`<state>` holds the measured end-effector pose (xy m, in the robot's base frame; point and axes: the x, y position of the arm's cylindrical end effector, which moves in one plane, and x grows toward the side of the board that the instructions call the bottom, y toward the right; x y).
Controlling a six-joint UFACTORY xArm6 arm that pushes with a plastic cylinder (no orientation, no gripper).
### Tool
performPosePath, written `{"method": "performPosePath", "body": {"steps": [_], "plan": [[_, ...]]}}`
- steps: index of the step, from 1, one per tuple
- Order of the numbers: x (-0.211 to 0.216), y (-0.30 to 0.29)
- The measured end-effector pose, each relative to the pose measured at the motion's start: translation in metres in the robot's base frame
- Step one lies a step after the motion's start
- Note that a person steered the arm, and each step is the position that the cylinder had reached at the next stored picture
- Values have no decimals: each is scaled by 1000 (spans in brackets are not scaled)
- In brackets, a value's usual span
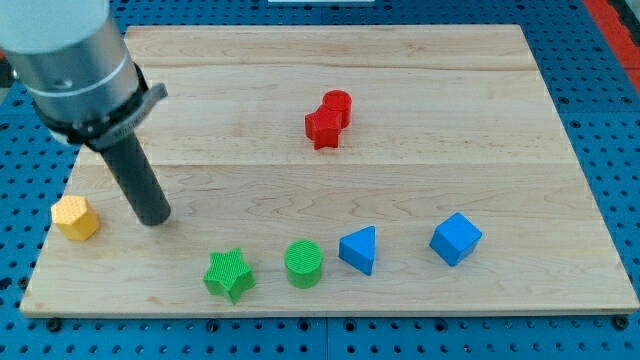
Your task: Push the yellow hexagon closer to the yellow heart
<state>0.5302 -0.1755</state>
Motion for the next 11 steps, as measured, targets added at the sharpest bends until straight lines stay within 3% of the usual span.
{"method": "performPosePath", "body": {"steps": [1, 2, 3, 4, 5, 6, 7, 8, 10, 11], "plan": [[45, -24], [16, -55], [-32, -42], [5, -18], [17, -57], [3, -85], [15, -84], [-8, -103], [-69, -49], [-31, -45]]}}
